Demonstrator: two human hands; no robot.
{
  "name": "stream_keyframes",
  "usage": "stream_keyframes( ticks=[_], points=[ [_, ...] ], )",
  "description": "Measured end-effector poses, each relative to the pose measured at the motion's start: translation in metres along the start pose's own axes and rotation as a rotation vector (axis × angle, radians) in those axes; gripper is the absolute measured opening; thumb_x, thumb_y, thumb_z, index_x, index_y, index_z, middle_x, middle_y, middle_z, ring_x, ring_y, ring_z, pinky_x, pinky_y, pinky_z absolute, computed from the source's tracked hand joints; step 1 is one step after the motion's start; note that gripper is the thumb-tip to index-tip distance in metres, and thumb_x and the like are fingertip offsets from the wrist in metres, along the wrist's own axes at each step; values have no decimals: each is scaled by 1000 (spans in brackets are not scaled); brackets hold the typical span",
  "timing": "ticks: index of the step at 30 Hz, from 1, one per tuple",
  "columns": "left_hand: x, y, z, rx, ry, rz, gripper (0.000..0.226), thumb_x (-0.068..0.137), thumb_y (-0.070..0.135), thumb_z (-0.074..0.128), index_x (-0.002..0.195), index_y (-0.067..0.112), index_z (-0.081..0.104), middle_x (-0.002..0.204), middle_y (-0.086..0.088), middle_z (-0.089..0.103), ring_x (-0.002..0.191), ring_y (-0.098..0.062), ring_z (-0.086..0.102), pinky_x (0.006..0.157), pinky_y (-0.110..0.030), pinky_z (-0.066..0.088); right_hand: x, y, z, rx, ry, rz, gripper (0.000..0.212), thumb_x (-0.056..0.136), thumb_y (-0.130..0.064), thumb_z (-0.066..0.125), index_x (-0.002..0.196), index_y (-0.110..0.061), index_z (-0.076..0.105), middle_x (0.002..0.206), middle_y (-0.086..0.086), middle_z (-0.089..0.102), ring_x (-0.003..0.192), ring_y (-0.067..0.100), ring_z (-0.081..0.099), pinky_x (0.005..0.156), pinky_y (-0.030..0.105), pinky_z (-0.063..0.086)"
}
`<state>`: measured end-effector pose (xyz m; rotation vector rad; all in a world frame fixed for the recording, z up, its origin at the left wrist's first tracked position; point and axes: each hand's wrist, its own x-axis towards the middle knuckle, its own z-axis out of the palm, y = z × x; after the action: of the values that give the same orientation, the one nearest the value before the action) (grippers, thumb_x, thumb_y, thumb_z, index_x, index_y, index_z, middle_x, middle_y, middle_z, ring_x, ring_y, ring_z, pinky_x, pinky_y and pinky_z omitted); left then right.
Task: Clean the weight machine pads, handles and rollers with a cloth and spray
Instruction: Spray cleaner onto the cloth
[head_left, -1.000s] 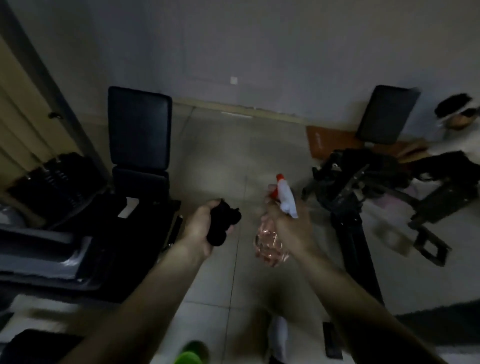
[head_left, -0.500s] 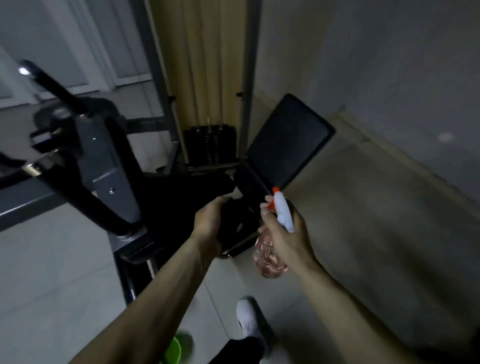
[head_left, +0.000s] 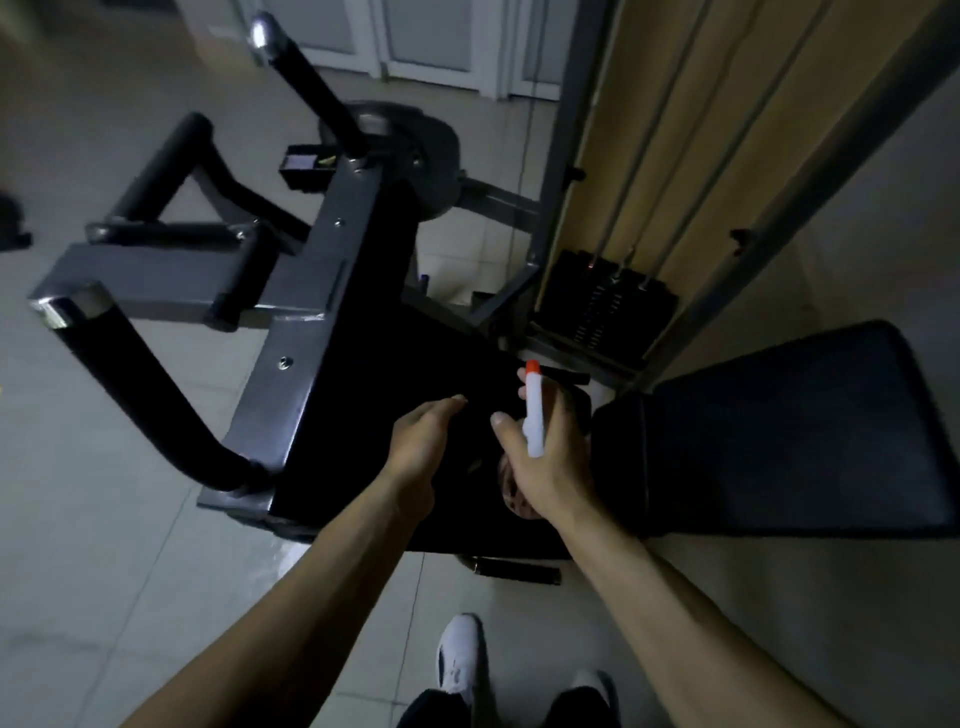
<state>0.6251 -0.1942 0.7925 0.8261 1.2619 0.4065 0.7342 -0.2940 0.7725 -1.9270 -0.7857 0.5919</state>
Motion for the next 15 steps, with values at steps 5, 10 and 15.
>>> stream_keyframes(
  ticks=[5, 10, 15],
  points=[
    [11, -29, -8, -126, 208, -10, 23, 97, 35, 67, 109, 17, 75, 96, -8, 79, 89, -26, 77, 88, -42, 60, 42, 29, 29, -98, -282, -221, 53, 94, -29, 71, 142, -17, 52, 138, 1, 50, 121, 7, 52, 99, 31, 51],
    [18, -80, -8, -277, 437, 56, 16, 98, 24, 67, 105, 11, 72, 74, -3, 77, 62, -13, 74, 54, -23, 56, 50, 67, 50, -87, -458, -435, 43, 92, -40, 62, 129, -19, 57, 125, -2, 57, 105, 10, 58, 86, 28, 51],
    [48, -124, -38, -258, 638, 191, 24, 101, 25, 63, 113, 6, 72, 72, -4, 70, 48, -7, 65, 44, -19, 48, 57, 107, 95, -240, -584, -730, 27, 95, -28, 60, 118, -17, 50, 97, 1, 57, 81, 18, 59, 68, 30, 48]
  ],
)
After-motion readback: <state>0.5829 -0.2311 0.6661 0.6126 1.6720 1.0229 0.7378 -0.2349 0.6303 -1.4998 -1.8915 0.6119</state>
